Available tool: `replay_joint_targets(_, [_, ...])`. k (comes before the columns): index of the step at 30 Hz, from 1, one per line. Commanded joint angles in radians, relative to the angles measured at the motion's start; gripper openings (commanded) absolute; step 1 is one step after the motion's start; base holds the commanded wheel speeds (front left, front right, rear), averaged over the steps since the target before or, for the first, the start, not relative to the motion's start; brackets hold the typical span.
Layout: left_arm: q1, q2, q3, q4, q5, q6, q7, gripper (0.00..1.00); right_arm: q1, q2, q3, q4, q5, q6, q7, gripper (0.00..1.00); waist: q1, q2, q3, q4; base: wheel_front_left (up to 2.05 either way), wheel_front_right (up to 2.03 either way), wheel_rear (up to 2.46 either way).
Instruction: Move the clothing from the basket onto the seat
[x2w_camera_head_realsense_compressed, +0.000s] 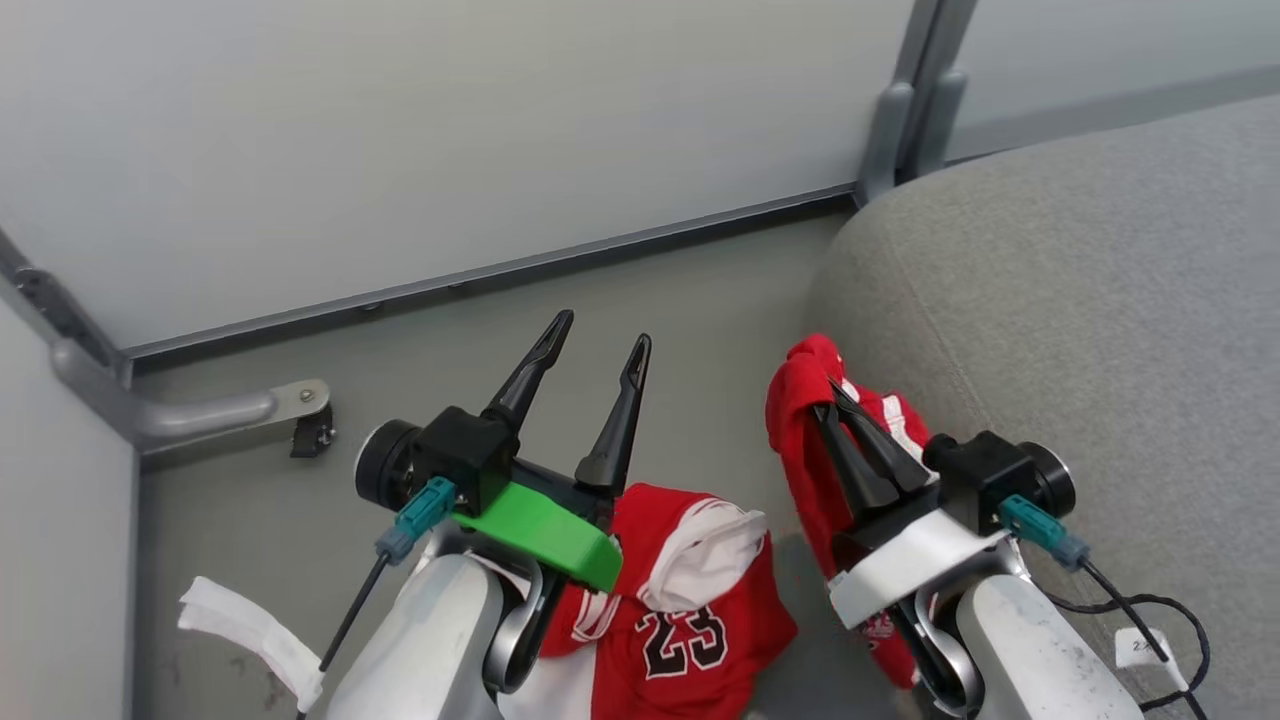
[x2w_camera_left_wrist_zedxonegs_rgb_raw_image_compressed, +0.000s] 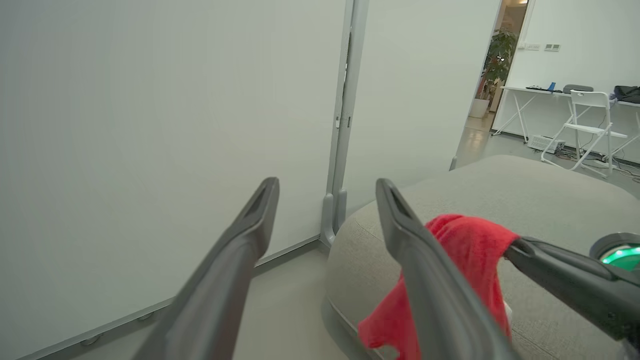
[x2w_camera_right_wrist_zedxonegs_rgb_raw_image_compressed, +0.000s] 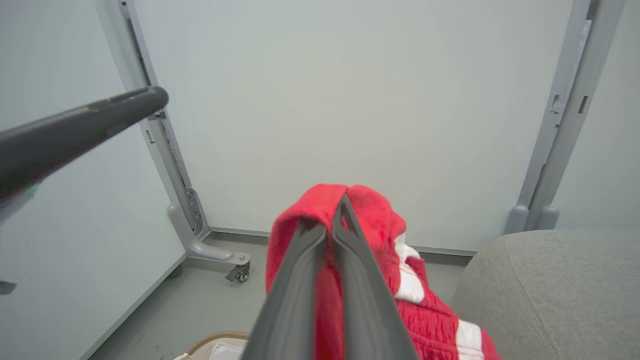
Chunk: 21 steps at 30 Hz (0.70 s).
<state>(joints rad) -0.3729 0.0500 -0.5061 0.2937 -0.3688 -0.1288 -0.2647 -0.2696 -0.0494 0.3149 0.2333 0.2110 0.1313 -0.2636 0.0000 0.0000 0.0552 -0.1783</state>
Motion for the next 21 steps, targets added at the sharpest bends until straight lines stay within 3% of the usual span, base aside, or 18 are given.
replay_joint_targets(1, [0.016, 0.006, 0.005, 0.0, 0.013, -0.003, 0.001, 1.0, 0.017, -0.003, -0.014, -0.019, -0.006, -0.001, -0.002, 0.0, 0.0, 0.0, 0.021, -0.129, 0.0, 0.0, 0.0])
replay_joint_targets(6, [0.035, 0.015, 0.023, 0.001, 0.034, -0.003, 0.001, 1.0, 0.044, -0.003, -0.06, -0.069, -0.02, -0.001, -0.002, 0.0, 0.0, 0.0, 0.031, -0.236, 0.0, 0.0, 0.0])
replay_joint_targets(12, [0.062, 0.017, 0.045, -0.008, 0.045, -0.003, 0.001, 1.0, 0.063, -0.003, -0.106, -0.095, -0.035, -0.001, -0.002, 0.0, 0.0, 0.0, 0.033, -0.308, 0.0, 0.0, 0.0])
replay_joint_targets(21, [0.074, 0.019, 0.043, -0.007, 0.051, -0.003, 0.001, 1.0, 0.014, -0.005, -0.169, -0.115, -0.084, -0.001, -0.002, 0.0, 0.0, 0.0, 0.066, -0.337, 0.0, 0.0, 0.0])
